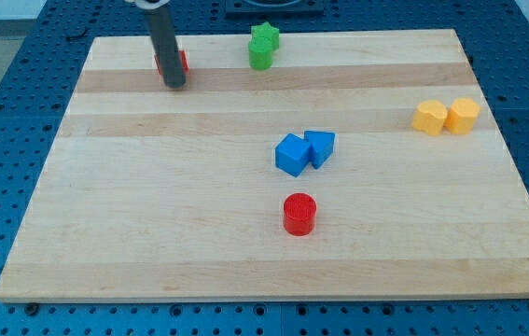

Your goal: Slide red star towards green star

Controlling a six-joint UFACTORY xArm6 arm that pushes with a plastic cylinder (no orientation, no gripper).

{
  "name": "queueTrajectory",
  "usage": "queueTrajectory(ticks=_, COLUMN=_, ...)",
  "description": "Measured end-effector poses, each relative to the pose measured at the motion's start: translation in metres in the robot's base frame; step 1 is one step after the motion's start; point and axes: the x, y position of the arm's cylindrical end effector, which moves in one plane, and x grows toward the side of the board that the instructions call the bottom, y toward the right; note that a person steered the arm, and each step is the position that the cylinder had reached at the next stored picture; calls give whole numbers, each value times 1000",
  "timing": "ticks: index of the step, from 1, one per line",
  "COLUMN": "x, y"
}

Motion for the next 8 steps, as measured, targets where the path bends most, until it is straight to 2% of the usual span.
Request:
queueTrajectory(ticks=2, x=14, y=-18)
queueTrajectory(ticks=4, x=7, y=-101)
queueTrajectory(ticks=5, x=-17, y=-96)
queueTrajectory(ticks=6, x=-35, y=-68)
queueTrajectory(ticks=8, x=-21, y=-74)
